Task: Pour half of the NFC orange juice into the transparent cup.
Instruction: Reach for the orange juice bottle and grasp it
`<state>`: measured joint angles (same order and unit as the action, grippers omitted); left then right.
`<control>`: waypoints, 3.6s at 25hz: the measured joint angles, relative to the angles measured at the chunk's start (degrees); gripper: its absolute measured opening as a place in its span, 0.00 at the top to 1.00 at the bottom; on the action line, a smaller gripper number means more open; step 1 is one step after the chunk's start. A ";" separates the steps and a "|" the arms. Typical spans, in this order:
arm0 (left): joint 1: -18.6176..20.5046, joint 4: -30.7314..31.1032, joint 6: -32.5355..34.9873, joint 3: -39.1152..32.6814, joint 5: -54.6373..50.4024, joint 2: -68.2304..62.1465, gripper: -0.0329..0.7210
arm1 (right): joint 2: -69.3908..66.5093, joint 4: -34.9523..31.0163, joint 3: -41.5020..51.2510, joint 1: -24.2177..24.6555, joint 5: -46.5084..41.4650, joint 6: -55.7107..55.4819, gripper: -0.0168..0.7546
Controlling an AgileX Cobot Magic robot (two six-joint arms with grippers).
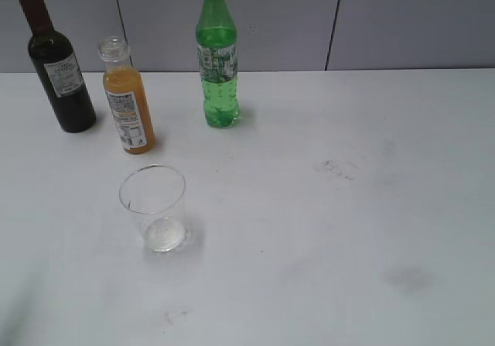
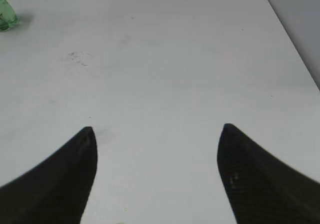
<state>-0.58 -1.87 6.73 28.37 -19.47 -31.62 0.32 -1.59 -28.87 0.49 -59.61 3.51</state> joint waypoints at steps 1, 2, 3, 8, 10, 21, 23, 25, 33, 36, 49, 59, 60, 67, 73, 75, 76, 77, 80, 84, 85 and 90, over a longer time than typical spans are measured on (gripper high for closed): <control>0.00 0.00 0.00 0.00 3.13 -1.83 0.10 | 0.00 0.00 0.00 0.00 0.00 0.00 0.24; 0.00 0.00 0.00 0.00 6.12 -3.77 0.10 | 0.00 0.00 0.00 0.00 0.00 0.00 0.24; 0.00 0.04 0.00 0.00 8.95 -5.81 0.11 | 0.00 0.00 0.00 0.00 0.00 0.00 0.24; 0.00 0.04 0.00 0.00 20.61 -15.83 0.11 | 0.00 0.00 0.00 0.00 0.00 0.00 0.24; 0.00 0.07 0.00 0.00 25.23 -20.49 0.11 | 0.00 0.00 0.00 0.00 0.00 0.00 0.24; 0.00 4.47 -8.49 0.00 49.84 -43.95 0.13 | 0.00 0.00 0.00 0.00 0.00 0.00 0.24; 0.00 8.04 -10.04 -0.40 54.23 -47.57 0.13 | 0.00 0.00 0.00 0.00 0.00 0.00 0.24; 0.00 11.89 -11.99 -1.23 59.08 -50.86 0.14 | 0.00 0.00 0.00 0.00 0.00 0.00 0.24; 0.00 29.28 -16.39 -2.11 75.17 -63.69 0.14 | 0.00 0.00 0.00 0.00 0.00 0.00 0.24; 0.42 33.45 -16.51 -1.99 80.41 -67.95 0.15 | 0.00 0.00 0.00 0.00 0.00 0.00 0.24; 1.33 43.00 -16.62 11.53 84.54 -87.85 0.08 | 0.00 0.00 0.00 0.00 0.00 0.00 0.24; -1.82 41.05 -16.68 20.95 85.16 -95.28 0.06 | 0.00 0.00 0.00 0.00 0.00 0.00 0.24; -2.27 40.91 -16.68 22.01 85.01 -95.74 0.06 | 0.00 0.00 0.00 0.00 0.00 0.00 0.24; -5.02 39.28 -17.56 28.73 81.84 -99.72 0.06 | 0.00 0.00 0.00 0.00 0.00 0.00 0.24; -6.13 37.74 -18.58 32.87 81.49 -101.49 0.07 | 0.00 0.00 0.00 0.00 0.00 0.00 0.24; -6.34 37.64 -18.64 33.01 81.39 -101.73 0.09 | 0.00 0.00 0.00 0.00 0.00 0.00 0.24; -6.41 37.64 -18.64 33.03 81.39 -101.80 0.10 | 0.00 0.00 0.00 0.00 0.00 0.00 0.24; -6.41 37.64 -18.64 33.03 81.39 -101.84 0.13 | 0.00 0.00 0.00 0.00 0.00 0.00 0.24; -6.41 37.64 -18.64 33.03 81.39 -101.84 0.25 | 0.00 0.00 0.00 0.00 0.00 0.00 0.24; -6.41 37.64 -18.59 33.07 81.42 -101.92 0.33 | 0.00 0.00 0.00 0.00 0.00 0.00 0.24; -6.34 37.58 -18.59 32.88 81.59 -101.92 0.33 | 0.00 0.00 0.00 0.00 0.00 0.00 0.24; -5.72 34.43 -18.49 27.31 82.82 -99.30 0.33 | 0.00 0.00 0.00 0.00 0.00 0.00 0.24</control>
<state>-6.30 32.56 -11.75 55.69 63.35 -130.92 0.32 -1.59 -28.87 0.49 -59.61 3.51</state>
